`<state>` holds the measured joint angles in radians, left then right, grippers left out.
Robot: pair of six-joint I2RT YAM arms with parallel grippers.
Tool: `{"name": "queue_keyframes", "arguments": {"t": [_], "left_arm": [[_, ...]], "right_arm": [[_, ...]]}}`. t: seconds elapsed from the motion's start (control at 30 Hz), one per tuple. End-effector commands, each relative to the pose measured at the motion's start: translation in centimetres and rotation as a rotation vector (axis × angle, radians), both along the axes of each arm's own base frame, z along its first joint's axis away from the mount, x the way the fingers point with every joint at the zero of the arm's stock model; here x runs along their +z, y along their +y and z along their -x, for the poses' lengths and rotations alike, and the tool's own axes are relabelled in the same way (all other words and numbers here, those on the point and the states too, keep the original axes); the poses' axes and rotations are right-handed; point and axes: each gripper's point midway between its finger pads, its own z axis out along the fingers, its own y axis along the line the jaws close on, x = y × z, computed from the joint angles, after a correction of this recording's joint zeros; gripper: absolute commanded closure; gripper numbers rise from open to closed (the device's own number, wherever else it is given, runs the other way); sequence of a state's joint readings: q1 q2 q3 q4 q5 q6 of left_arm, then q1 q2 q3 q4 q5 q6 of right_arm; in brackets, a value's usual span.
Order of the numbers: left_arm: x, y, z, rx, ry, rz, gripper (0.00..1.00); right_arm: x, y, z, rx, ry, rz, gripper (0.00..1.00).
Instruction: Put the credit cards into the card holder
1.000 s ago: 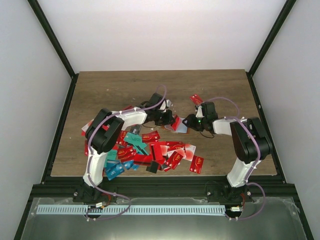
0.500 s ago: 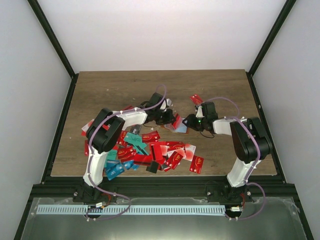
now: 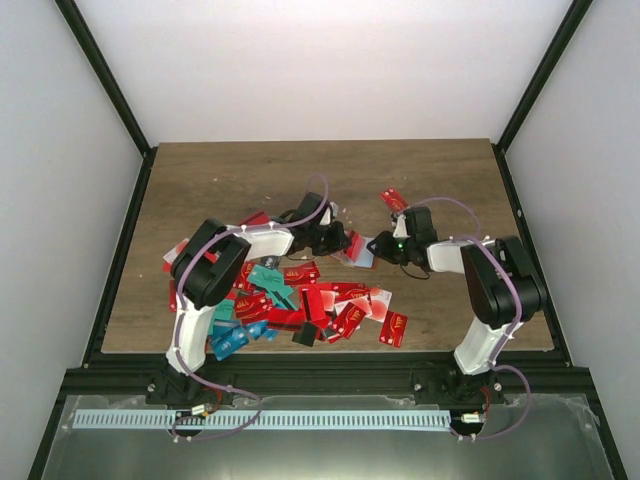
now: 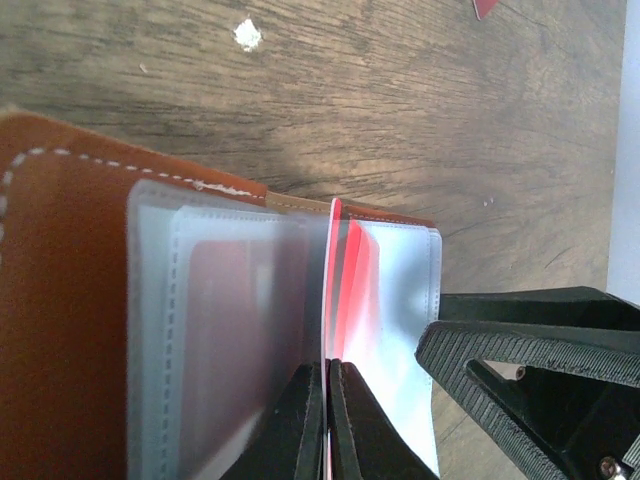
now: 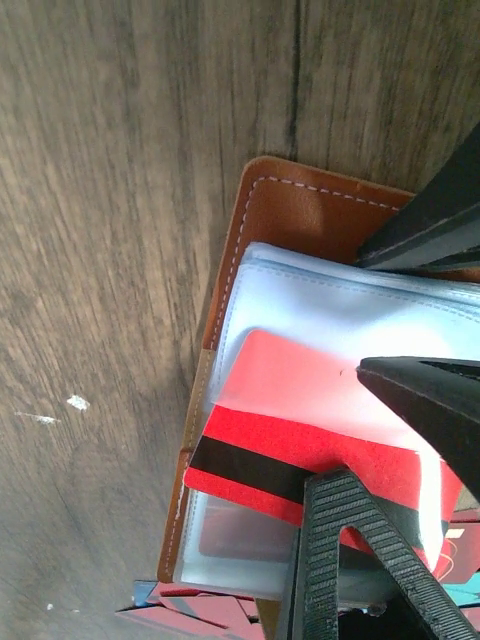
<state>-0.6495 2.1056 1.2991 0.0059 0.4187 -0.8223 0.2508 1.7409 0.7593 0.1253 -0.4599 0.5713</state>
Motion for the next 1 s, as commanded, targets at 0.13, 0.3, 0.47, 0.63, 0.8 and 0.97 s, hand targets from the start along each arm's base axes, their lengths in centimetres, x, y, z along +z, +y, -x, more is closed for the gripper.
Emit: {"name": "queue_keyframes", "arguments": {"t": [0.13,0.3,0.47,0.63,0.8,0.97], "left_arm": [[-2.1,0.9,2.1,0.047,0.081,-0.088,0.91],[-2.6,1.1,2.7,0.062,0.095,-0.111,0.89],[-2.5,0.6,2.7,0.082,0.099,-0.098,0.87],[-2.5,0.0,2.9,0.112,0.101,-0.089,0.87],[-2.6,-0.4,3.1,0.126,0.102,-0.092,0.84],[-1.7,0.2,3.3,0.115,0.058,-0.148,0.75]], "right_arm": [[-1.4,-0.6,2.2,0.008,0.062,0.019,0.83],[-1.4,-0.6,2.3,0.009,0.061,0.018,0.88],[-1.5,-0.5,2.4,0.011,0.061,0.011,0.90],[-1.4,-0.3,2.4,0.013,0.059,-0.011,0.92],[-1.3,-0.2,2.4,0.015,0.059,-0.017,0.92],[-1.3,-0.2,2.4,0.013,0.054,-0.013,0.92]]}}
